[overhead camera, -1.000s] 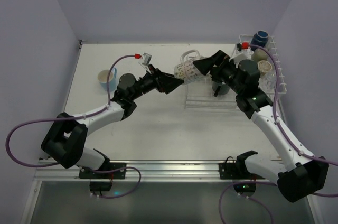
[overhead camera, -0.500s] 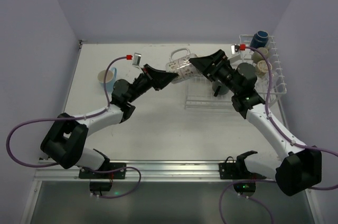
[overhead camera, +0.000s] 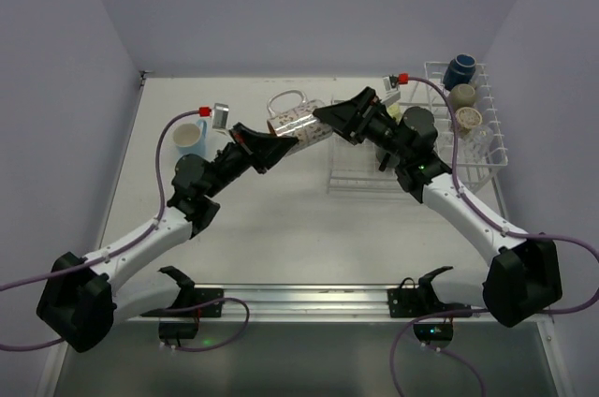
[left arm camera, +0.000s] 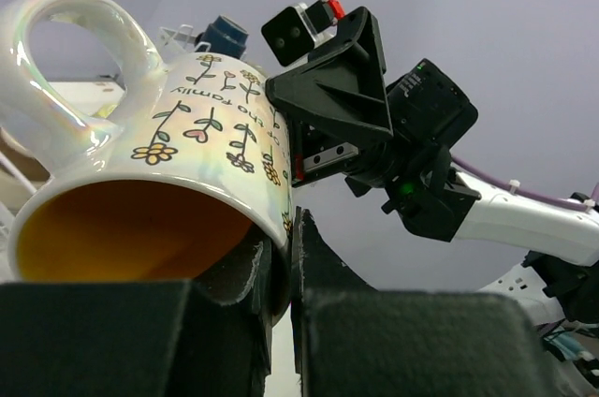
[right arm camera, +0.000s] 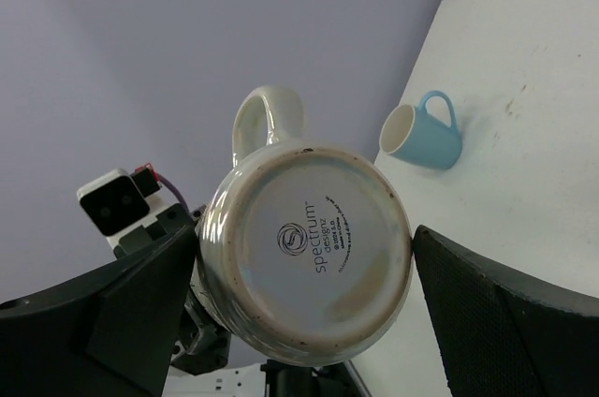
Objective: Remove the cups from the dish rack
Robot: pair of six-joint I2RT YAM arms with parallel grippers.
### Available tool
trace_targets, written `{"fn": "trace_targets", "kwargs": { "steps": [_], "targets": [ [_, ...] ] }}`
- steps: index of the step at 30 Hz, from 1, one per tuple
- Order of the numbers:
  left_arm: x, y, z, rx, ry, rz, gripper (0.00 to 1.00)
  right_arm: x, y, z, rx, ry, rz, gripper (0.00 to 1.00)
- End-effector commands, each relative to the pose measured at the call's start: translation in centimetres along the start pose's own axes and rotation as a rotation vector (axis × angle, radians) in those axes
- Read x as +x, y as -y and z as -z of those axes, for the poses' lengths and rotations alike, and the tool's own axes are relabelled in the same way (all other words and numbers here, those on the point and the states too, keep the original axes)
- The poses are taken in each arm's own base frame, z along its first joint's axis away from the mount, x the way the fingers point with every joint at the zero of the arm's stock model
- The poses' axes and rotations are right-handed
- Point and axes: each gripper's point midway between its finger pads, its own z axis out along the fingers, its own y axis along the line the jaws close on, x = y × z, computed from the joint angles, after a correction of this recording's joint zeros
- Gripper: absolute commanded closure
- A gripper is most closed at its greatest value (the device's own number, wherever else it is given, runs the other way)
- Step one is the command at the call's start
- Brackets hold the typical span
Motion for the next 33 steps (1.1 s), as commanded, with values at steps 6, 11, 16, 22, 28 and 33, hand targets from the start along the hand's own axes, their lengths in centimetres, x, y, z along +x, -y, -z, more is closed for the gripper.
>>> {"fn": "trace_targets", "kwargs": {
  "steps": [6,11,16,22,28,33],
  "targets": [
    [-6.8,2.6,1.2,-0.162,0.121,-0.287,1.00,0.2,-1.4,-0.7,-0.037,-0.026,0.047,0.01],
    [-6.7,-1.4,2.9,-0.399,0.084,-0.305,1.00,-0.6,-0.6,-1.3,-0.005,0.010,0.059,0.01],
    [-6.2,-7.1,4.0,-0.687,-0.029,-0.372,1.00,-0.9,0.7,-1.3,0.075,0.013,0.113,0.01],
    [-6.4,-14.0,3.2,-0.992,-0.264,-0.455,1.00,0.5,1.8,0.6,0.188,-0.021,0.280,0.01],
    [-6.7,-20.0,3.5,-1.119,-0.440,-0.459,1.00,2.8,2.6,2.9,0.304,-0.107,0.432,0.01],
    [-5.5,-25.4,5.4,-1.211,-0.588,-0.416,1.00,3.4,3.1,5.1,0.347,-0.115,0.477,0.01]
  ]
}}
